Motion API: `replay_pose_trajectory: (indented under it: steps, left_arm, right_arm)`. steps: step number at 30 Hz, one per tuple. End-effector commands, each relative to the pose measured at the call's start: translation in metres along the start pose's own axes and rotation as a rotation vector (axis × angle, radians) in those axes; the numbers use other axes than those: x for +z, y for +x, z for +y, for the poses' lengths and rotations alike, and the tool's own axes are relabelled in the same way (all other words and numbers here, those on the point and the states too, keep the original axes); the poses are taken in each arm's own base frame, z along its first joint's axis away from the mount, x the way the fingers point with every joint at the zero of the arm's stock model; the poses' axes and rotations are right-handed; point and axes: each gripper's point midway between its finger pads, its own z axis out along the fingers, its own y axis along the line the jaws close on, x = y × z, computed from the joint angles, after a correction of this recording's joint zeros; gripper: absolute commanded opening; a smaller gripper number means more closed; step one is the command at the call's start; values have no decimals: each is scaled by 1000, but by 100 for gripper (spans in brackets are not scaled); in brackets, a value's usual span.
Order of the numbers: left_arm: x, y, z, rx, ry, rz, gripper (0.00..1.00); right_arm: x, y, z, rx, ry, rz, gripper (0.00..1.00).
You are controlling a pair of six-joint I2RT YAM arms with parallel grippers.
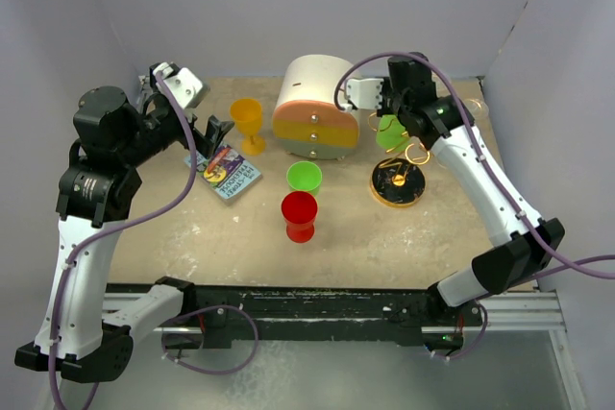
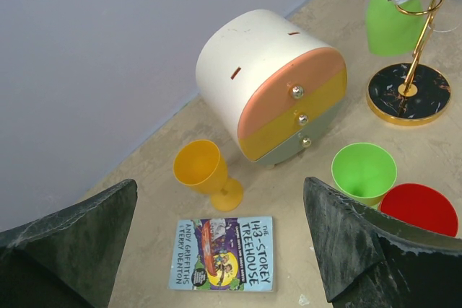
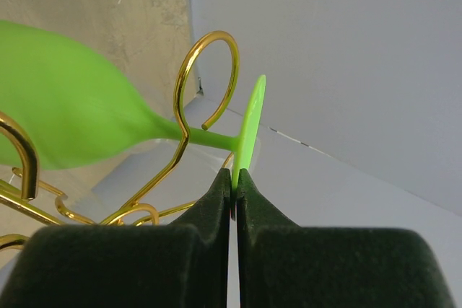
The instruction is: Place the wine glass upside down on the wine glass rack
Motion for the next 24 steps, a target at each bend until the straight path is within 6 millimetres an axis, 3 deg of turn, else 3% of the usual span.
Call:
replay_pose_trajectory:
  steps: [1, 13, 24]
  left_arm:
    - [-3, -13, 2, 22, -4, -50, 99]
    - [-4, -13, 1, 22, 1, -52, 99]
    - [-4, -13, 0, 23, 4, -51, 99]
  right_arm:
    - [-15, -2, -19, 41, 66, -4, 0]
    - [-15, -4, -22, 47, 110, 33, 0]
    - [-4, -13, -25, 79, 121, 22, 0]
